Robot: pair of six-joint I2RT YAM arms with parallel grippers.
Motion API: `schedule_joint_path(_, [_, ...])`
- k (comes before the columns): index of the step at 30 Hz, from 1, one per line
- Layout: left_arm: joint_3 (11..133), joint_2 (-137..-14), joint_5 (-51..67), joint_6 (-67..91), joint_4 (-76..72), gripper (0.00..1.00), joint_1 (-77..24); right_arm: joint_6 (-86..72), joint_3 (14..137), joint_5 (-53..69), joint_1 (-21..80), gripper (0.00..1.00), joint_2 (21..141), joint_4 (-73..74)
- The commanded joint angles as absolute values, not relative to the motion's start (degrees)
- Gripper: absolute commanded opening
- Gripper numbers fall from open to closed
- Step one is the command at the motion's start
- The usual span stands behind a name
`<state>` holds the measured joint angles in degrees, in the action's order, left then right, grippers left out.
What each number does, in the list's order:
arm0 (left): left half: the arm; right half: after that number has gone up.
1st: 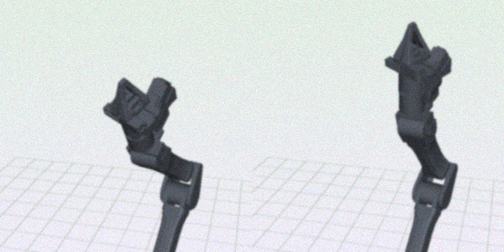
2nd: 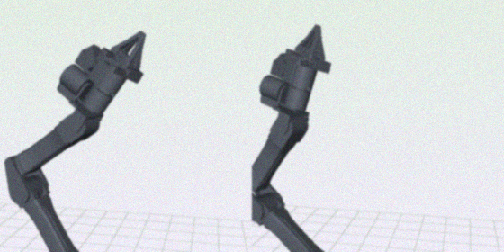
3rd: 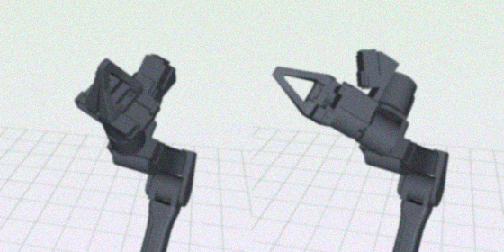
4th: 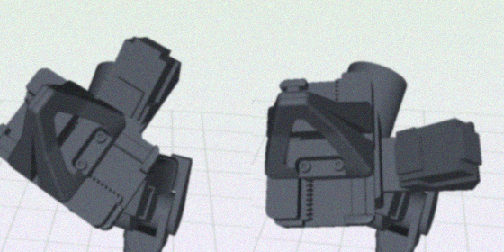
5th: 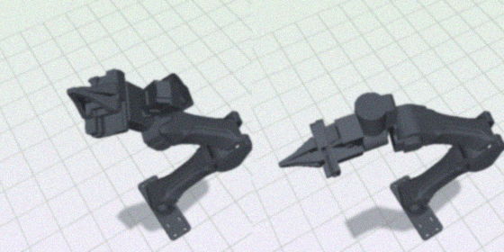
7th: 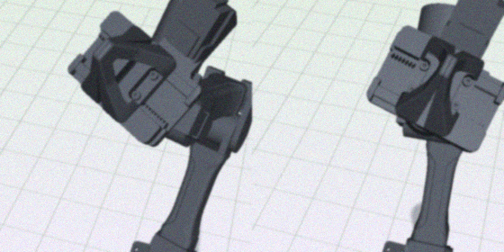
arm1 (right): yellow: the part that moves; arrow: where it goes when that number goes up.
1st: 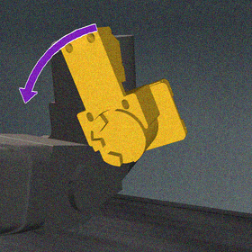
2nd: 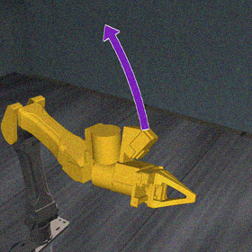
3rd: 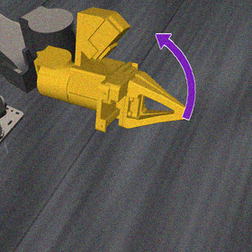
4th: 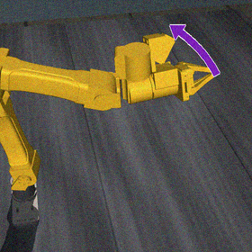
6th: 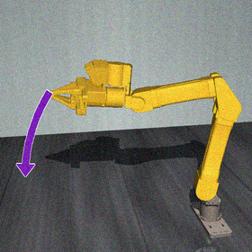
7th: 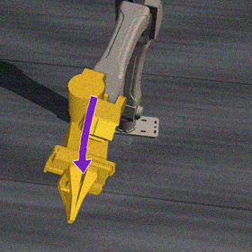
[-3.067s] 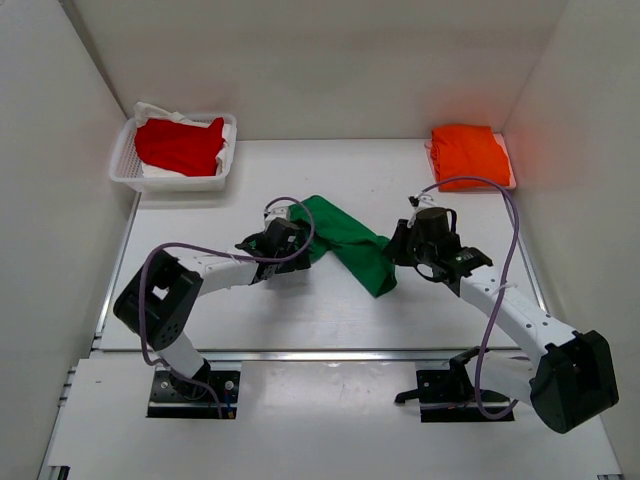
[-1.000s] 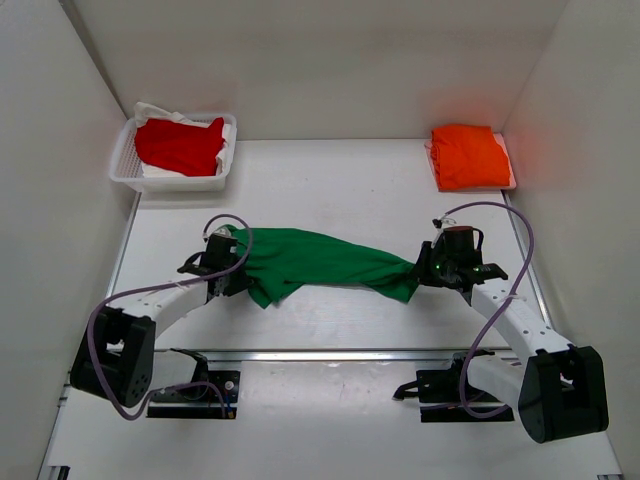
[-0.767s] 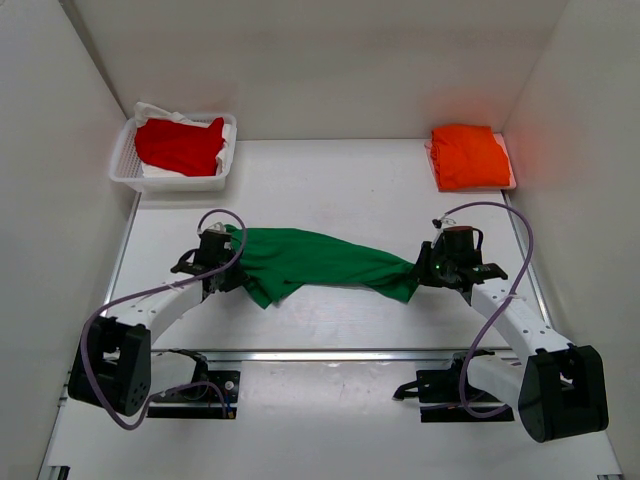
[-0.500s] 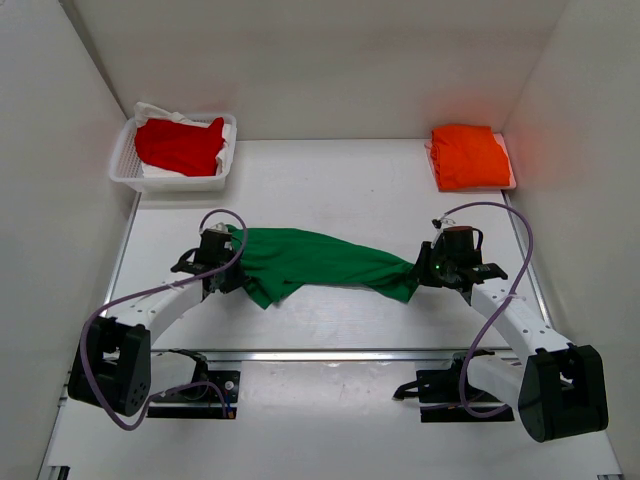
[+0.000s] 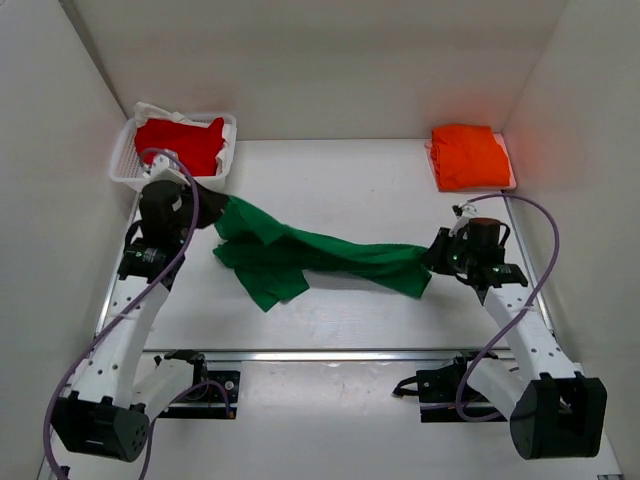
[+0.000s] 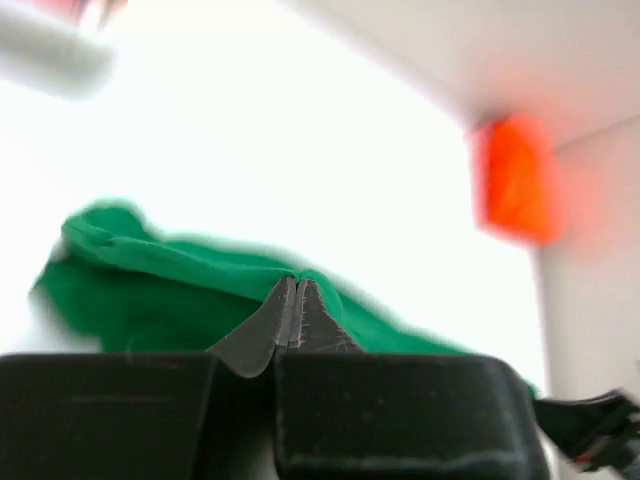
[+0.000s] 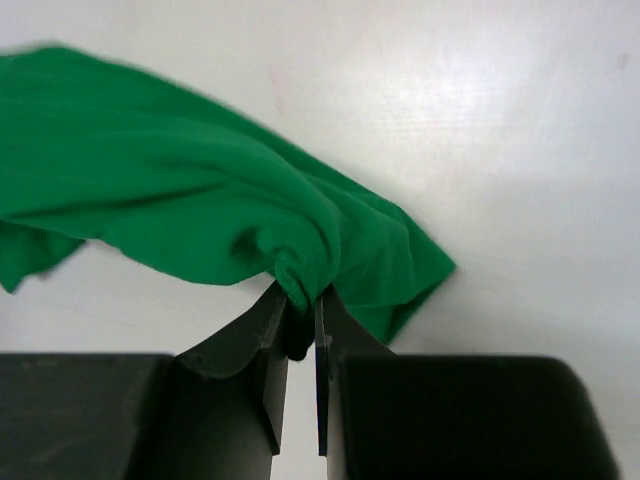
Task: Fold and stack the t-shirts
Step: Flatten out the tshirt
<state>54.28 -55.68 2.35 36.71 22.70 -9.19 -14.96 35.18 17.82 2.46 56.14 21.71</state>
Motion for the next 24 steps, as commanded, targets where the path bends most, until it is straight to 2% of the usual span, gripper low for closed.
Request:
schedule_joint_path(1, [63.2,-53.5,1.9,35.9,23.3,0.0,-9.2,-12.7,41.8,20.4,2.1,0.0,52.3,20.0])
schedule_joint_path(7, [71.4,-52.7,1.7,38.7,22.1,0.0,-8.4,-14.2,47.5,23.8,0.3,0.0,49.0,19.7])
schedule_joint_path(14, [78.6,-47.1,-2.2,38.2,22.5,0.0,-9.9,-13.7,50.3,23.4,1.0,0.0,39.3,23.3])
schedule_joint_path(20, [93.8,-48.1,-6.6,36.0,31.1,0.0,-14.7,-14.4,52.8,29.1,0.3,0.0,32.5,29.1])
schedule_joint_path(24, [104.6,-54.0,-10.5,34.5,37.5,0.0,-17.4,-13.9,56.2,31.3,-2.0,0.0,32.9,32.5])
